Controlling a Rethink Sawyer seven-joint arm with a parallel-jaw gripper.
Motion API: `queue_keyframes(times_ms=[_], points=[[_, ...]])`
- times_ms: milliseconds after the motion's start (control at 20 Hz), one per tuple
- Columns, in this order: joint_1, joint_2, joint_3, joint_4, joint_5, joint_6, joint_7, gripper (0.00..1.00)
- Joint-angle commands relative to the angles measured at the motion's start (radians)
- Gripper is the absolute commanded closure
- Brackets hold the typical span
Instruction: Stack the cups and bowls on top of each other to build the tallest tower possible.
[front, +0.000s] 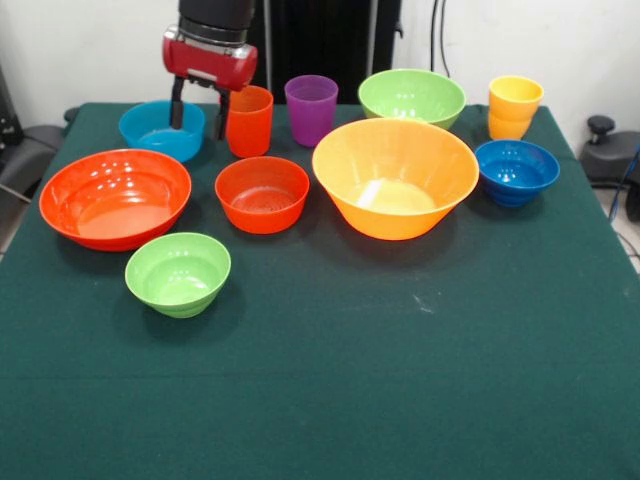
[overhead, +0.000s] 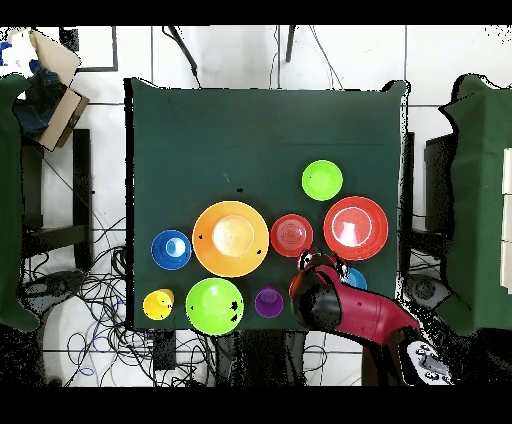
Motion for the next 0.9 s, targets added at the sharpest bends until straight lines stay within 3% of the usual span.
queue_keyframes(times_ms=[50,550,900], points=[[-0.053,0.051,0.122,0.018,-0.090,0.023,0.068,0.00],[-0.118,0.097,0.171,0.009,-0.141,0.005,0.077,0.00],[-0.099,0.127,0.158,0.012,-0.142,-0.057,0.118,0.00]])
